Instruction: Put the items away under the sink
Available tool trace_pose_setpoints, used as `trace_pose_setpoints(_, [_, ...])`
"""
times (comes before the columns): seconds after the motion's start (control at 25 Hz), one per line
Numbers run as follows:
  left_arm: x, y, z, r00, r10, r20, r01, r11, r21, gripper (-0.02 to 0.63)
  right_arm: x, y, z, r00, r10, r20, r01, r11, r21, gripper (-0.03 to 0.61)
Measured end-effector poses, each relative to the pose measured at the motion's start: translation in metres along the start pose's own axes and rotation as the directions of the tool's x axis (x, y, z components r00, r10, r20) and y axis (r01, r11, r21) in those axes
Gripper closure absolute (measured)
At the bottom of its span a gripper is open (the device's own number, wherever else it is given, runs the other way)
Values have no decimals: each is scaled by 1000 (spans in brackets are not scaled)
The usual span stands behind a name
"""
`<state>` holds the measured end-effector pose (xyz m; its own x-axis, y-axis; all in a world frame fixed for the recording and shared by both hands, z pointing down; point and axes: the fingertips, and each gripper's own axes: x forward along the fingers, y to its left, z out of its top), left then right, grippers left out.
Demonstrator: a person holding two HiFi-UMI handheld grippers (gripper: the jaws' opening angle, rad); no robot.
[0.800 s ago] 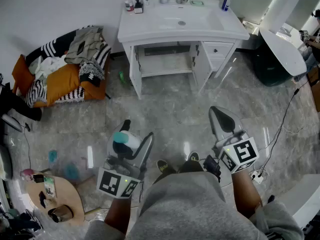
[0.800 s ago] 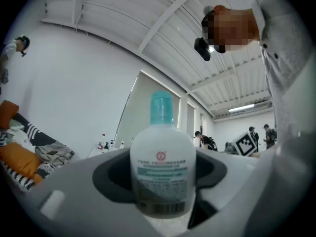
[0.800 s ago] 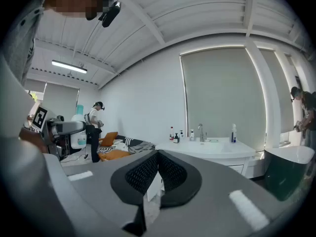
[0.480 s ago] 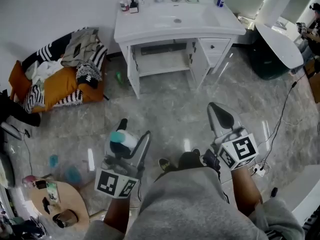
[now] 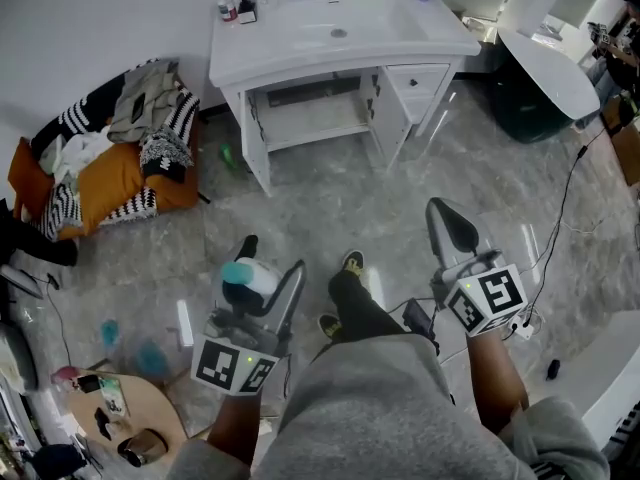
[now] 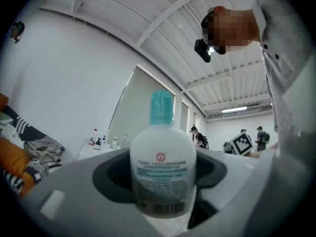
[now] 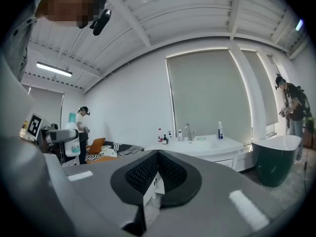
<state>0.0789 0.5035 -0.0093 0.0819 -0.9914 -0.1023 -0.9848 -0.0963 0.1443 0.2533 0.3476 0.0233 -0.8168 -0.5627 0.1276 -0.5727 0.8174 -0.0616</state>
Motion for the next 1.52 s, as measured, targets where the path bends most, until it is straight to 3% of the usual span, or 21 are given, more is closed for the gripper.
trace_pose_setpoints(0.4, [62,39,-2,999,-35,-31,36,999,10,310,62,-35,-1,1000,-26,-11,26,999,-25,583])
trace_pose_setpoints(0.88, [154,114,-3,997,-55,-61,54,999,-5,310,165,-75,33,997,51,-51,-58,988,-145,583])
trace_pose_setpoints(1.24, [210,132,-5,994,-74,-79,73,997,-19,310,209,-93,30,996,58,-68,-66,990,-125,581])
trace_pose_setpoints(1.52, [250,144,-6,993,-72,-92,71,997,-17,310,238,-111,46,996,87,13,-86,993,-76,581])
